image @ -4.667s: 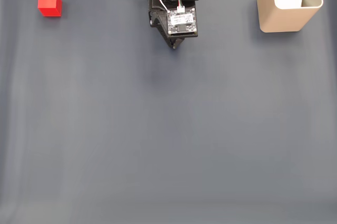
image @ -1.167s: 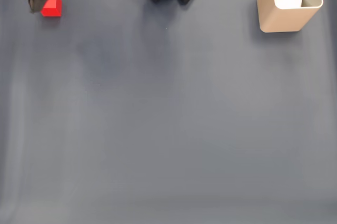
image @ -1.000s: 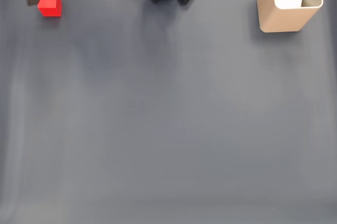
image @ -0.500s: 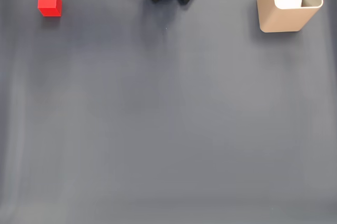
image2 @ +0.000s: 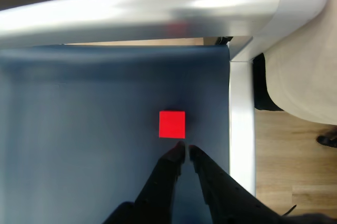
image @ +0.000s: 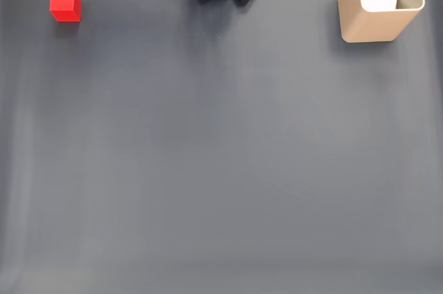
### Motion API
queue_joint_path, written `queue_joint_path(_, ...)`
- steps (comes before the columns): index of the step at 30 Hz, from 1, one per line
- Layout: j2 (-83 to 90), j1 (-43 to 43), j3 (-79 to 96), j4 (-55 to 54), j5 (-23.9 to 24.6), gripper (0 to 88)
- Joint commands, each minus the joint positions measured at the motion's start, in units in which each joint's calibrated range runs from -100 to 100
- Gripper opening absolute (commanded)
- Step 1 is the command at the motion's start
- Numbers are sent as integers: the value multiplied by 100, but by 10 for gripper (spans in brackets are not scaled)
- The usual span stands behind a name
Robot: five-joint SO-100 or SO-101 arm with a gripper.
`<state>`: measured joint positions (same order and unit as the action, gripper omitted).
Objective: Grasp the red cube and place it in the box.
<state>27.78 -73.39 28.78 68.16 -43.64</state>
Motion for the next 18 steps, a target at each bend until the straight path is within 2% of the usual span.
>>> queue_joint_path(1, 238, -119, -61, 156, -49, 167)
queue_joint_path(5, 230, -162, -61, 181, -49, 306)
queue_joint_path(9, 221, -162, -61, 181, -20, 409)
queue_joint_path(18, 213, -169, -70, 156, -10, 563)
